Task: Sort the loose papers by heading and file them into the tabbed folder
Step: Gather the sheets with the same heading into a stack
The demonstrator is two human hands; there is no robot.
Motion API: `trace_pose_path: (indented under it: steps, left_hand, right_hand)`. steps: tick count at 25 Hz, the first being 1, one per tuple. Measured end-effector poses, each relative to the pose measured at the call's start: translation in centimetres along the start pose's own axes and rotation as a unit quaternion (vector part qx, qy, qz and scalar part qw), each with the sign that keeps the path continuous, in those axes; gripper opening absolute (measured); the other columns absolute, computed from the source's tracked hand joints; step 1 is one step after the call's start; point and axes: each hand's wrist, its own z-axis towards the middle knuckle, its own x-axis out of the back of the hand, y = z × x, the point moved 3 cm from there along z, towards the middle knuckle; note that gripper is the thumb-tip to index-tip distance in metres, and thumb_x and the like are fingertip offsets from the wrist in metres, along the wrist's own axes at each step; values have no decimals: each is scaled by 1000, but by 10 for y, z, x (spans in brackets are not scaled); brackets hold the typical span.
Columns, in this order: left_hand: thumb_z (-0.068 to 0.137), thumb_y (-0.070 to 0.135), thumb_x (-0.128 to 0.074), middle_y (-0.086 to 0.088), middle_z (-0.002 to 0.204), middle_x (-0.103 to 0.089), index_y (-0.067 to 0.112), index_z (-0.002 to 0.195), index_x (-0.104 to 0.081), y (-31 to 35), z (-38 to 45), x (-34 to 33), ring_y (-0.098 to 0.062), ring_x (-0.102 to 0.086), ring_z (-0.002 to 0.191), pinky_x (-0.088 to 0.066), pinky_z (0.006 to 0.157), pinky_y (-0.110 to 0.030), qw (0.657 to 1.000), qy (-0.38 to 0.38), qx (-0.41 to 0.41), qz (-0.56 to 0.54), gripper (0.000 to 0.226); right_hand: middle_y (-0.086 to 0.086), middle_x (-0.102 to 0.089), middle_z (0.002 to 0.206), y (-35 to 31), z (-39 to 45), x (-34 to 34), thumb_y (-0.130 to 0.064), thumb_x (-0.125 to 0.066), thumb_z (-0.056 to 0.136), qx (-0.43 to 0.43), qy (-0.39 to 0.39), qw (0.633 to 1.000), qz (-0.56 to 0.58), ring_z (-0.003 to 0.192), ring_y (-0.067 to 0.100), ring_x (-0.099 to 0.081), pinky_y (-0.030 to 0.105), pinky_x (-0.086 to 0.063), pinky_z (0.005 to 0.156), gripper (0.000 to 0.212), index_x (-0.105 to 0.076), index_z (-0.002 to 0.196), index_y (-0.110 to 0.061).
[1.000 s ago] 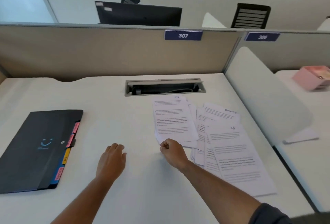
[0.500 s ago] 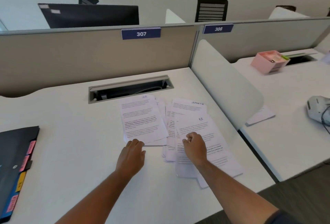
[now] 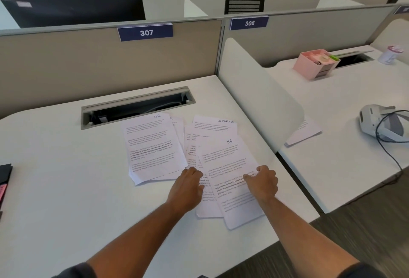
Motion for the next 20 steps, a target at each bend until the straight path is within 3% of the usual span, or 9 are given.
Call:
trace_pose_path:
  steps: [3, 7, 15, 20]
  left_hand:
    - [97, 35, -62, 7, 143, -53, 23, 139, -53, 19, 9, -16, -13, -50, 127, -46, 105, -31, 998, -47, -27, -8, 45]
    - [98, 42, -58, 4, 149, -46, 23, 149, -44, 30, 11, -37, -17, -43, 132, -40, 112, -35, 989, -125, -59, 50, 57]
    - [98, 41, -57, 2, 155, -38, 22, 151, -42, 27, 7, -47, -19, -35, 138, -39, 113, -37, 988, -118, -60, 74, 59]
    - [98, 41, -58, 3, 160, -33, 22, 154, -39, 28, 3, -48, -18, -32, 143, -34, 117, -36, 990, -114, -51, 71, 62]
  right_hand:
    - [15, -50, 133, 12, 5, 5, -50, -84, 77, -17, -14, 998, -50, 126, 35, -47, 50, -48, 99, 80, -48, 136, -11]
    - [13, -47, 133, 16, 10, 8, -54, -84, 74, 0, -25, 994, -107, 128, 32, -45, 48, -47, 98, 84, -46, 135, -11]
    - [8, -58, 120, 22, 17, 8, -39, -82, 82, 56, 4, 998, -43, 112, 28, -56, 41, -49, 89, 55, -56, 124, -13]
    - [3, -62, 104, 27, 27, 8, -32, -81, 83, 47, -27, 998, 12, 91, 23, -62, 38, -56, 80, 35, -60, 104, -14]
